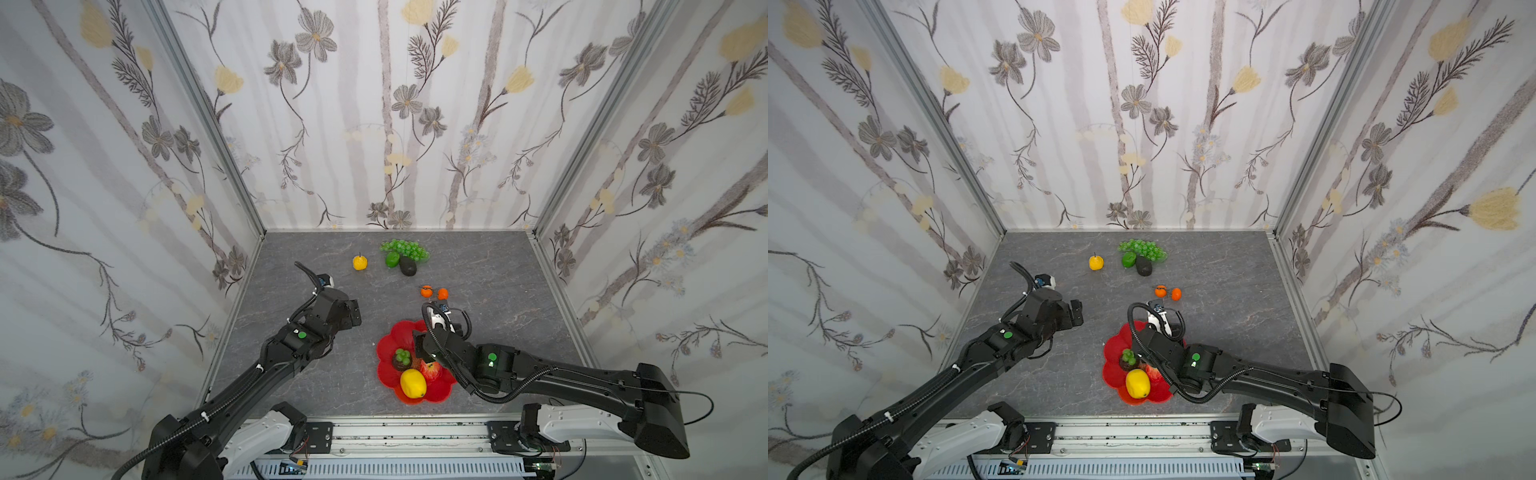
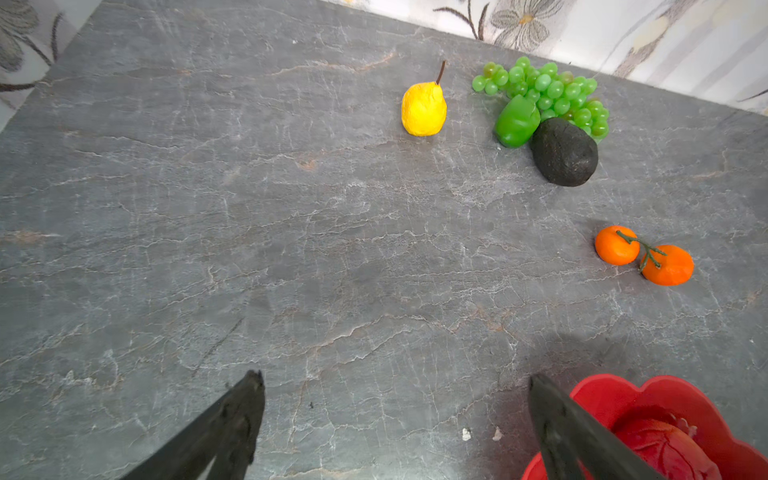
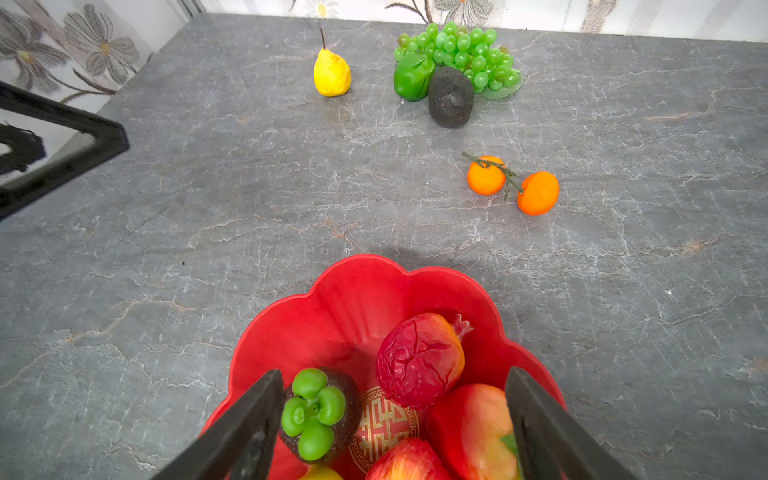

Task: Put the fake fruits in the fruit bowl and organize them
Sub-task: 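Reach the left gripper to the dark avocado beside the grapes while the right gripper rises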

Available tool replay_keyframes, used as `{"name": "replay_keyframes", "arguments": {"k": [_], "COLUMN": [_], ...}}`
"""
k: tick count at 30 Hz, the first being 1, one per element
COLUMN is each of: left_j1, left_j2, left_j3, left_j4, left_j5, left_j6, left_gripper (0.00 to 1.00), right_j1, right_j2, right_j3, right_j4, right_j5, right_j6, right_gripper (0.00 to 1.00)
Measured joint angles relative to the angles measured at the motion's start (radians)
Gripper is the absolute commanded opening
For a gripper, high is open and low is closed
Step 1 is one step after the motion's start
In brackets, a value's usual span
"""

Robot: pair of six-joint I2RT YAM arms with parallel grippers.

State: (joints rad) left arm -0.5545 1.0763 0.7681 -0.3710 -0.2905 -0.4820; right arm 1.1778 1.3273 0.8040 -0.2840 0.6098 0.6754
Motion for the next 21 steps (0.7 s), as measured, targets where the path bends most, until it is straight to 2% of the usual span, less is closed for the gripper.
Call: {"name": "replay_keyframes", "arguments": {"k": [11,16,21], "left_j1": [0.084,0.114,0.109], "left_j2": [0.324,0.507,0.726], "left_j3": [0.217,0.384,0.599], "left_j4": [0.112,0.109,0.065], "left_j5": [0.085,0.118,0.224], "left_j6": [0.076,0.090,0.079], "left_gripper": [1.00,0.98,0.95], "right_j1": [-0.041,-0.044,-0.043], "right_j2": [-0.120,-0.163,-0.206], "right_j3": [-0.083,-0.133,-0.177], "right_j4": [0.101,0.131,0.163], "right_j5": [-0.080,-0.088,-0.091], "right_j6": [0.019,0.061,0.114], "right_gripper": [0.86,0.87,0.87]}}
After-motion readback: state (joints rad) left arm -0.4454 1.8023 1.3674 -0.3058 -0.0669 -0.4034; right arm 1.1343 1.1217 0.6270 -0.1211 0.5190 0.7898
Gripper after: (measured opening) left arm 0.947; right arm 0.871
